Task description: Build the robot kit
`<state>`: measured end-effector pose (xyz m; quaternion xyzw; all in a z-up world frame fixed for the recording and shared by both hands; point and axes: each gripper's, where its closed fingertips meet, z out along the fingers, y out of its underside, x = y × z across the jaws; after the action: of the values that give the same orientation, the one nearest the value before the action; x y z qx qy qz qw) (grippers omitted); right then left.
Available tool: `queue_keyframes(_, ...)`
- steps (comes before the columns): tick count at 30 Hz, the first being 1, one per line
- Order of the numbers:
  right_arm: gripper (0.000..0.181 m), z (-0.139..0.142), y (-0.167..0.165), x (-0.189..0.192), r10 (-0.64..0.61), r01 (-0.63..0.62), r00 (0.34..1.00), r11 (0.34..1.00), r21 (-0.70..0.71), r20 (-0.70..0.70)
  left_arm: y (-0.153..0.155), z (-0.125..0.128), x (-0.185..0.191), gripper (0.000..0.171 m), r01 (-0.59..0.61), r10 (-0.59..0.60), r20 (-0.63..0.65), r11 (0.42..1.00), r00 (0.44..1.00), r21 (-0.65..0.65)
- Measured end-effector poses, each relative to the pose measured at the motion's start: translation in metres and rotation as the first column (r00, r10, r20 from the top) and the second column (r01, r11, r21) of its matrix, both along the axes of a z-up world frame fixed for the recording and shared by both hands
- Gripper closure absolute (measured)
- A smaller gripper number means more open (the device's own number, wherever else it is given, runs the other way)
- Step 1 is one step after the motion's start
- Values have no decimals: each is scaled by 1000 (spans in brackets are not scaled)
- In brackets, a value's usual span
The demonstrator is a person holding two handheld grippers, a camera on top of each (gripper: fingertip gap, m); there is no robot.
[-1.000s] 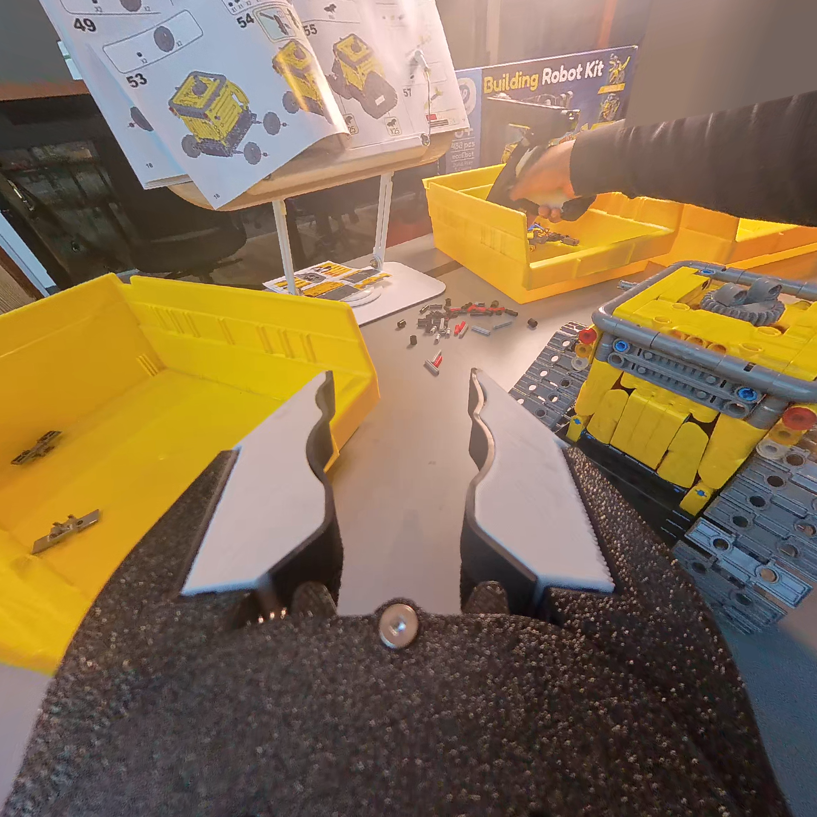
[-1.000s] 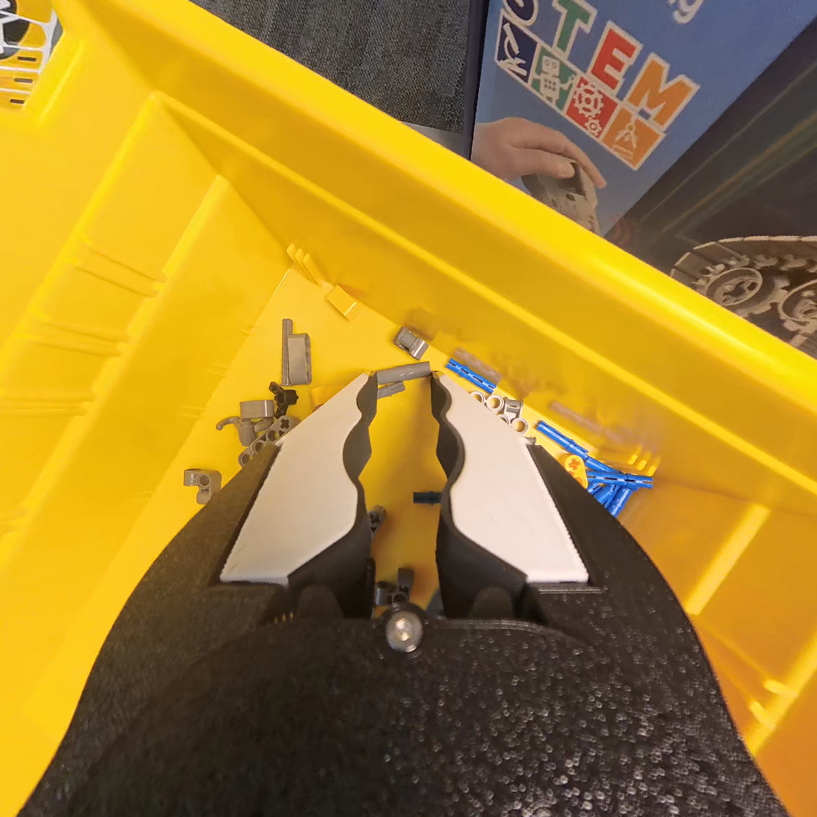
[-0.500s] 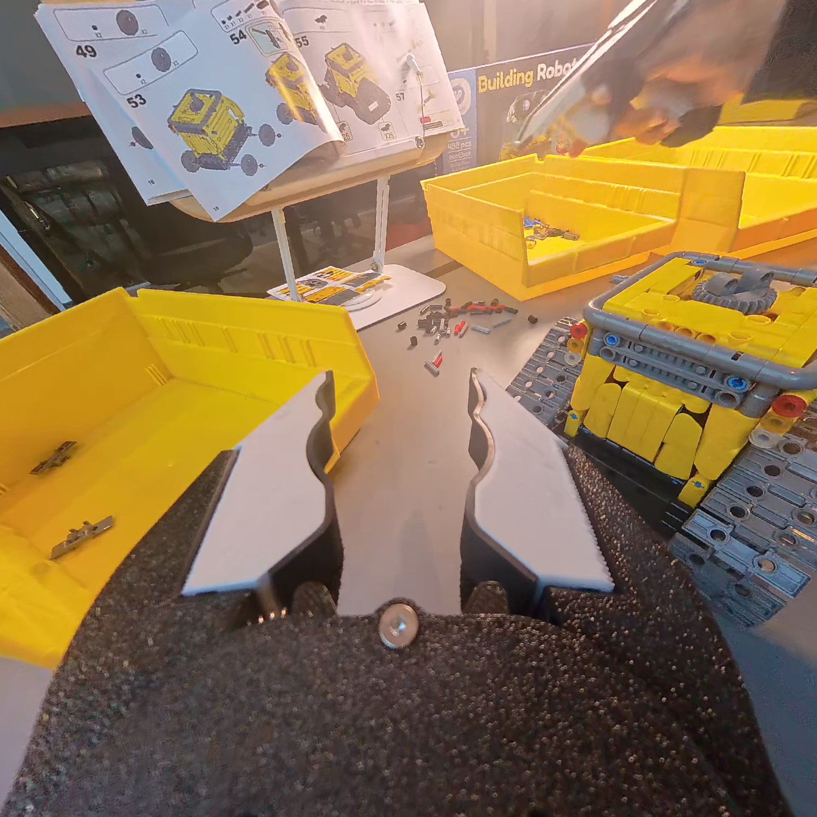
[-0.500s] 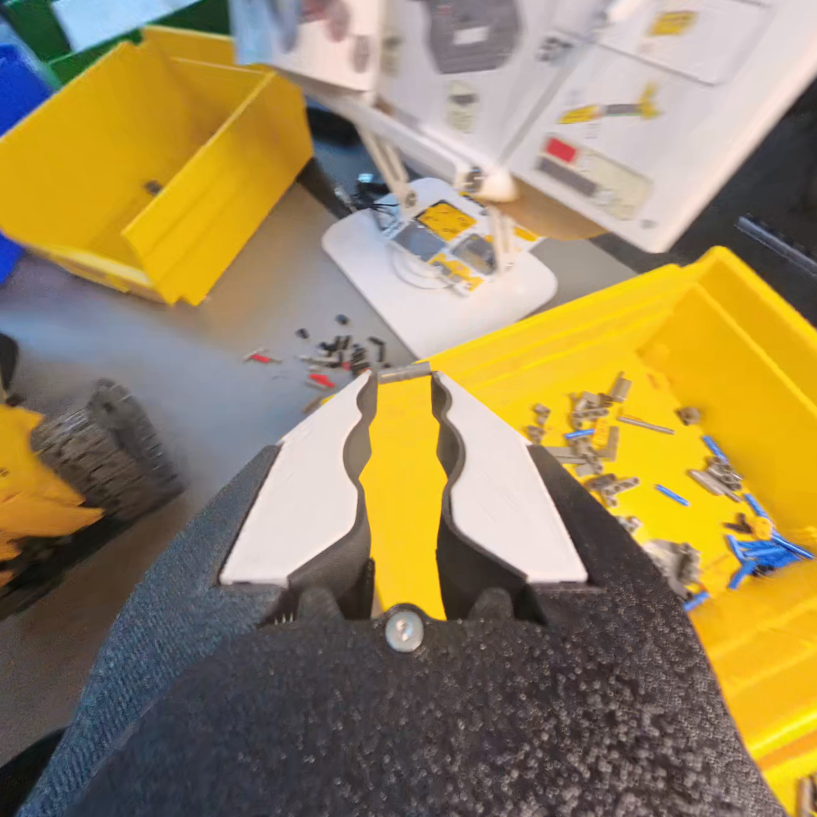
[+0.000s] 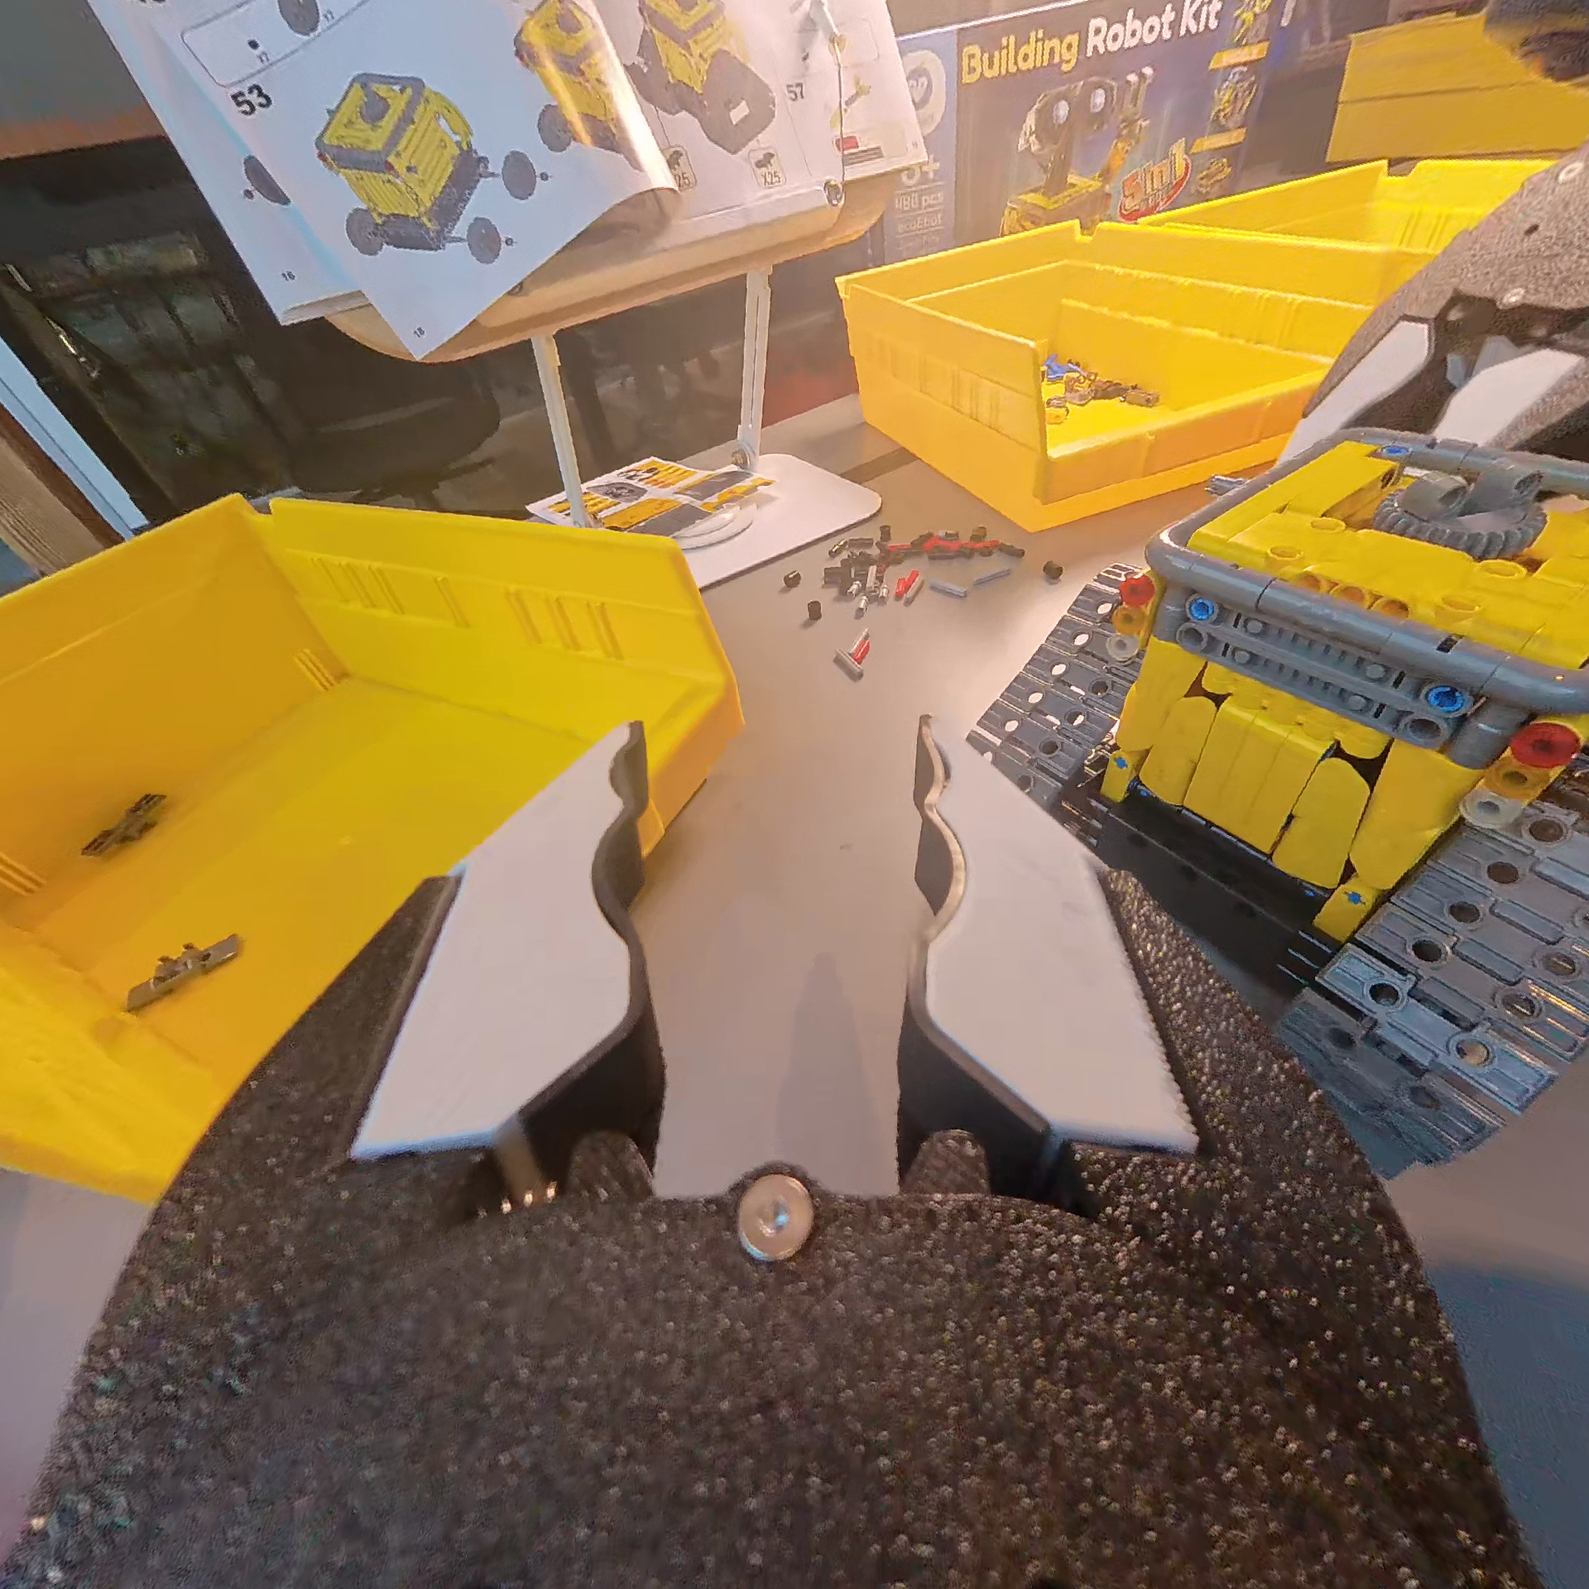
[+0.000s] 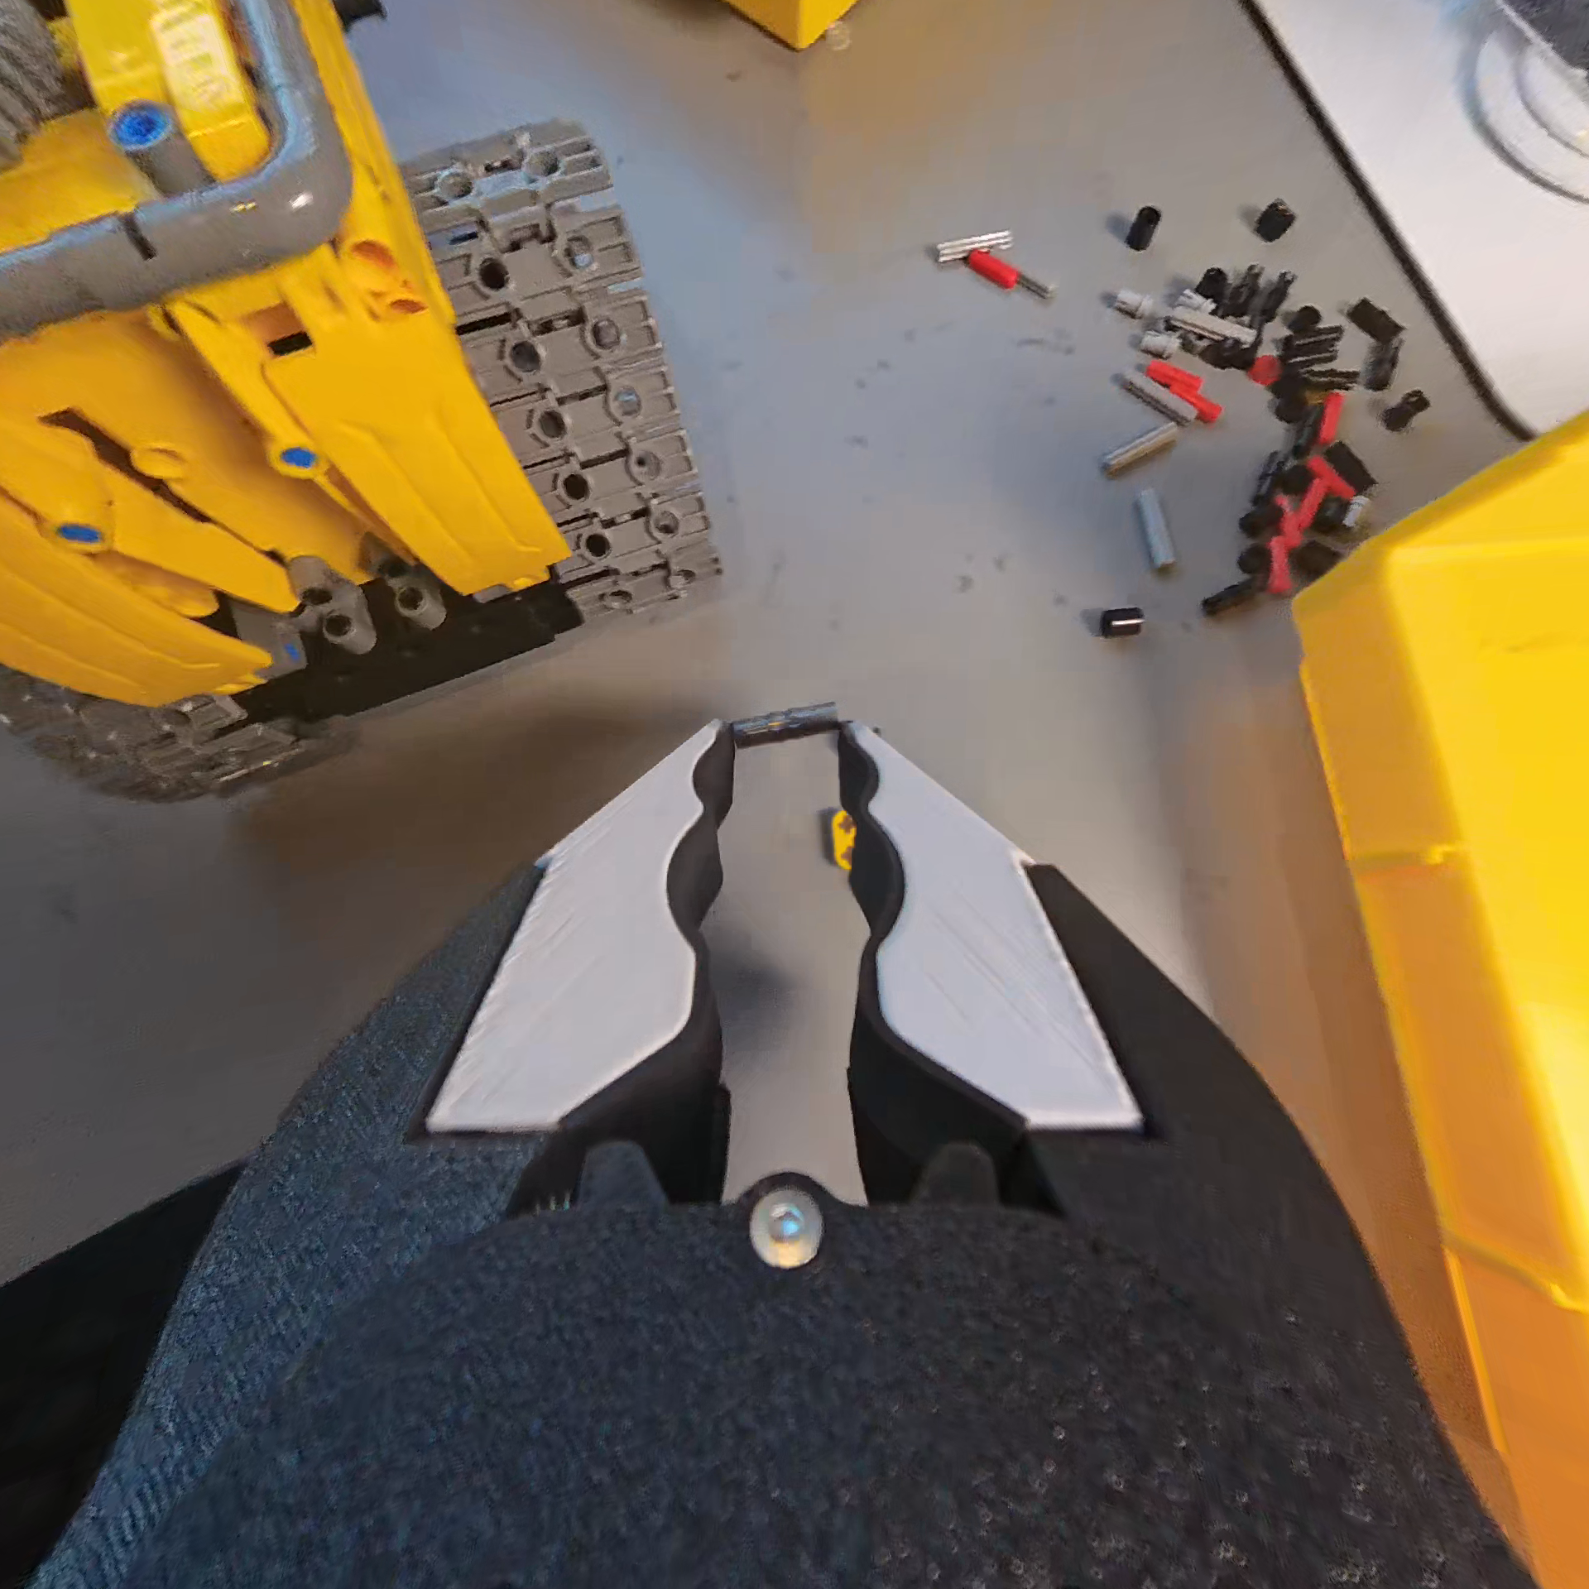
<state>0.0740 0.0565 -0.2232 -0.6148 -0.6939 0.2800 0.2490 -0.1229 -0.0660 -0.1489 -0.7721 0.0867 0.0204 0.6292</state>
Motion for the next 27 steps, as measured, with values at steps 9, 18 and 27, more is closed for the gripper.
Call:
queue_keyframes(9, 157, -25, -24, -1, 106, -110, 990, 993, 42, 93, 1, -6, 4, 110, 13, -14, -12, 999, 1000, -30)
queue_keyframes(18, 157, -26, -24, 0, 94, -95, 993, 995, 10, 66, 4, -14, 6, 111, 16, -18, -32, 998, 999, -66)
queue_keyframes(27, 149, -18, -27, -2, 89, -89, 996, 996, -9, 11, 6, -18, 6, 111, 8, -12, -54, 996, 998, -85)
